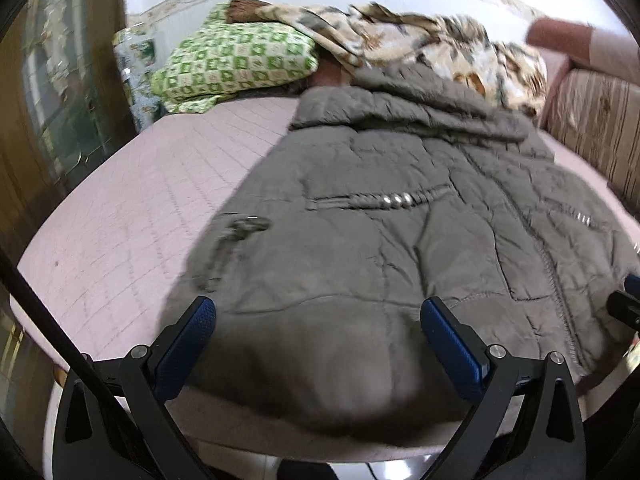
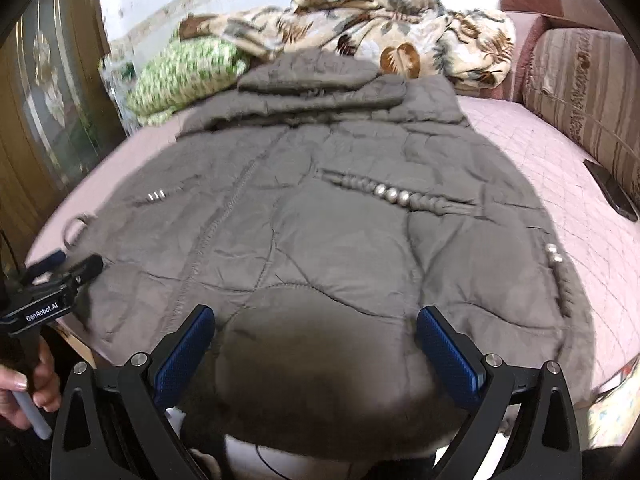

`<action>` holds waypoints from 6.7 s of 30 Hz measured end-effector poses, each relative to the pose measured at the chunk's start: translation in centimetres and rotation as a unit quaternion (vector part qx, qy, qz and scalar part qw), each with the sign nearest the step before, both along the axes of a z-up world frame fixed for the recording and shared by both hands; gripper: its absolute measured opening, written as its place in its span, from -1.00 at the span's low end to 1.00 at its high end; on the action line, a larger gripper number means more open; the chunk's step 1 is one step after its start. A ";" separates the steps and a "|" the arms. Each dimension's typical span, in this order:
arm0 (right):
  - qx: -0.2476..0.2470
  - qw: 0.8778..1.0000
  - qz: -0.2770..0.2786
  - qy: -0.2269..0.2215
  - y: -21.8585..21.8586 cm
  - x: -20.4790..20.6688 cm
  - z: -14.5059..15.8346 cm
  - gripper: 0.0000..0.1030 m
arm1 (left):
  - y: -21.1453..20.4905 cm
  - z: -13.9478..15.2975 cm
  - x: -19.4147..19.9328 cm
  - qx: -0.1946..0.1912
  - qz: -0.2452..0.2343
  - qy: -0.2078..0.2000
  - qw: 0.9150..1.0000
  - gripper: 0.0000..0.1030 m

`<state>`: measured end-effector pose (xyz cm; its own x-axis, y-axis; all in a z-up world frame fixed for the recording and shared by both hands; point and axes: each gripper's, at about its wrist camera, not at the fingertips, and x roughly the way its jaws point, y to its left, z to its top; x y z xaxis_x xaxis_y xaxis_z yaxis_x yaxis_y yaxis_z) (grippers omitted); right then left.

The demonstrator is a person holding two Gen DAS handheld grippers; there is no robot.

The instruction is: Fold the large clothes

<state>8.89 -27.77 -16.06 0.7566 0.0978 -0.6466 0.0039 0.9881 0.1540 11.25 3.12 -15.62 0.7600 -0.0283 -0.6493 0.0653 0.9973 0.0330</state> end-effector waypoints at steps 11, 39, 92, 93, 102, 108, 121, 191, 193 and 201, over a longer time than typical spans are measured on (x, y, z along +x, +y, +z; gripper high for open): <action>0.065 0.986 -0.143 -0.050 -10.0 -4.1 2.6 0.98 | 10.9 0.8 1.2 -0.140 0.106 0.027 0.984 0.93; 0.244 0.958 -0.151 0.024 -13.7 -2.9 -3.6 0.99 | 7.9 -1.5 2.1 -0.205 0.044 0.063 0.976 0.86; 0.090 0.991 -0.100 0.028 -7.2 -1.4 -3.5 0.08 | 1.7 -2.1 0.6 0.014 0.060 -0.001 0.998 0.11; 0.090 0.991 -0.100 0.029 -7.2 -1.4 -3.5 0.08 | 1.2 -2.0 0.4 0.026 0.054 -0.008 0.998 0.04; 0.084 0.992 -0.094 0.008 -7.1 -1.8 -3.0 -0.27 | 0.4 -1.6 0.0 0.041 0.041 -0.025 0.998 -0.37; 0.080 0.993 -0.090 -0.015 -6.9 -2.3 -2.2 -0.34 | 0.4 -1.4 0.1 0.039 0.040 -0.029 0.998 -0.38; 0.082 0.992 -0.091 -0.016 -7.0 -2.3 -2.2 -0.35 | 0.1 -1.4 -0.1 0.045 0.039 -0.029 0.998 -0.38; 0.155 0.982 -0.103 -0.005 -9.5 -3.1 0.0 0.22 | 5.3 -1.0 0.8 -0.062 0.068 0.037 0.995 0.50; 0.147 0.984 -0.103 0.003 -9.3 -2.7 -0.4 -0.31 | 5.8 -1.6 1.2 -0.077 0.069 0.048 0.993 0.48; 0.019 0.995 -0.092 -0.040 -6.6 -3.1 0.8 -0.60 | 3.6 -0.8 0.1 -0.021 0.042 0.000 0.999 -0.58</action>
<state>5.79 -34.35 -15.31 0.8129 -0.0236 -0.5819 0.1702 0.9652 0.1986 11.37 6.77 -16.38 0.7606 0.0087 -0.6491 -0.0187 0.9998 -0.0084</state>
